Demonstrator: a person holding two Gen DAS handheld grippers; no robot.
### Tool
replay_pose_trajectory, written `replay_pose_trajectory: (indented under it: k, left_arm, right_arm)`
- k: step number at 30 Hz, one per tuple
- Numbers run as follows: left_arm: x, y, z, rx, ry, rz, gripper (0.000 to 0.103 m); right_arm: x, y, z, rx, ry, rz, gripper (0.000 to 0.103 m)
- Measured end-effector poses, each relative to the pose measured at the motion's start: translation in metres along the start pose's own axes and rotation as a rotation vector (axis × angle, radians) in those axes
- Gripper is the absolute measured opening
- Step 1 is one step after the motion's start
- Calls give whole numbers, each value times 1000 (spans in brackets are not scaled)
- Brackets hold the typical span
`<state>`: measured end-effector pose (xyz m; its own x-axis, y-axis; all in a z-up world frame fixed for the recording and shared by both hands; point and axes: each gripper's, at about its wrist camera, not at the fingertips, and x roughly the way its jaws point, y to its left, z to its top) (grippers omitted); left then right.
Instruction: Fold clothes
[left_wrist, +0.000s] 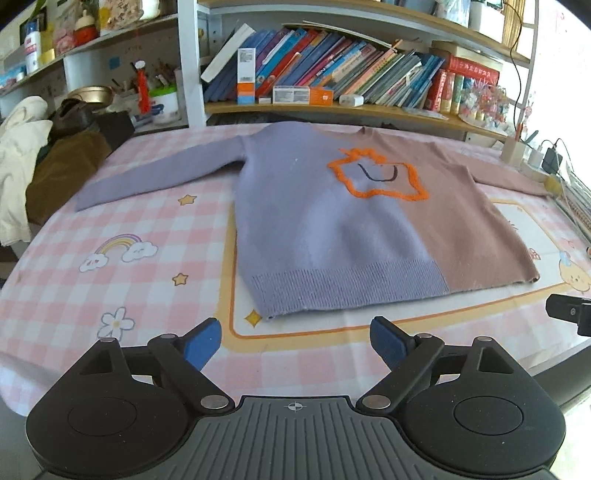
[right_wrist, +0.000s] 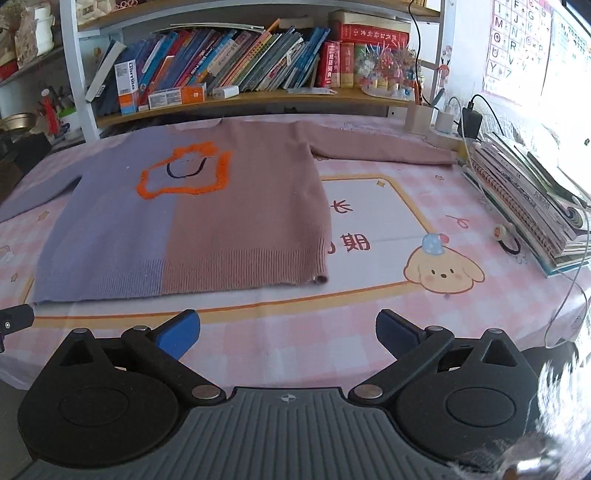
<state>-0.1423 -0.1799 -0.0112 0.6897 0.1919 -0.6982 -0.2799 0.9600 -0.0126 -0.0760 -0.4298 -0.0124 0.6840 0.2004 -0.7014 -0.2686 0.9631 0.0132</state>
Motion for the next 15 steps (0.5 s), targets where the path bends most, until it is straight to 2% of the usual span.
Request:
replay_pose_trajectory:
  k: [9, 15]
  left_arm:
    - [-1, 13, 2, 52, -19, -23, 90]
    - [11, 52, 25, 41, -36, -28, 91]
  right_arm:
    - [-2, 18, 0, 39, 4, 7, 103]
    - [0, 43, 8, 101, 6, -19, 103]
